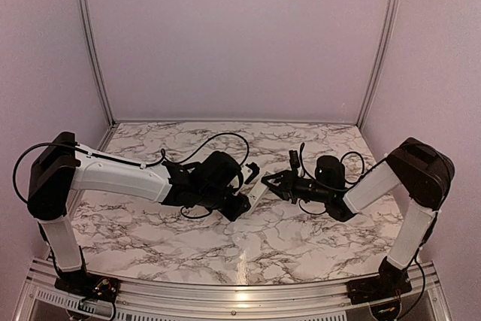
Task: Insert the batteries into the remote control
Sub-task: Load the battery cover onto the remote control without the battery cover.
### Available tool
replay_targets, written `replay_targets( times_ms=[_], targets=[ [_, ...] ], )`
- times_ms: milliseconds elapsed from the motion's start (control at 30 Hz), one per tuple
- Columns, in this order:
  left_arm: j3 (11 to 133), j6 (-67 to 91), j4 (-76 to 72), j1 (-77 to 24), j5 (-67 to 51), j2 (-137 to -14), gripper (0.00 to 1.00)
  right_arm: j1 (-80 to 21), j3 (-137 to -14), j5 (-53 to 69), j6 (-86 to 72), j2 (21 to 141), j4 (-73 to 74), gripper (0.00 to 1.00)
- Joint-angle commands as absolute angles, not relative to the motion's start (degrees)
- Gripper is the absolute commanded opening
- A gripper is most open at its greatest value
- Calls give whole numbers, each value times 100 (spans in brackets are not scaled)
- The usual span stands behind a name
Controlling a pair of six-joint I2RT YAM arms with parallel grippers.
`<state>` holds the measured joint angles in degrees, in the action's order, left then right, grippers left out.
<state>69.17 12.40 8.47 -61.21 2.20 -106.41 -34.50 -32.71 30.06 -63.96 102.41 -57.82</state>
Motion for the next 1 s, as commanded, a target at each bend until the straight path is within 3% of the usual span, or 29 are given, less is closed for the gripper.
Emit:
replay_targets(
  times_ms=[0,600,967],
  targets=[
    [6855,1121,1005,-6117,162,-10751,24,-3560,-3476,3460,-6937,10137,-6995,0],
    [7239,959,1068,-6117,321,-11077,16,-3646,-3463,3620,-7628,10316,-7644,0],
    [7376,814,1130,-6117,501,-10879,18,-3630,-3352,3604,-7607,10329,-7585,0]
  ],
)
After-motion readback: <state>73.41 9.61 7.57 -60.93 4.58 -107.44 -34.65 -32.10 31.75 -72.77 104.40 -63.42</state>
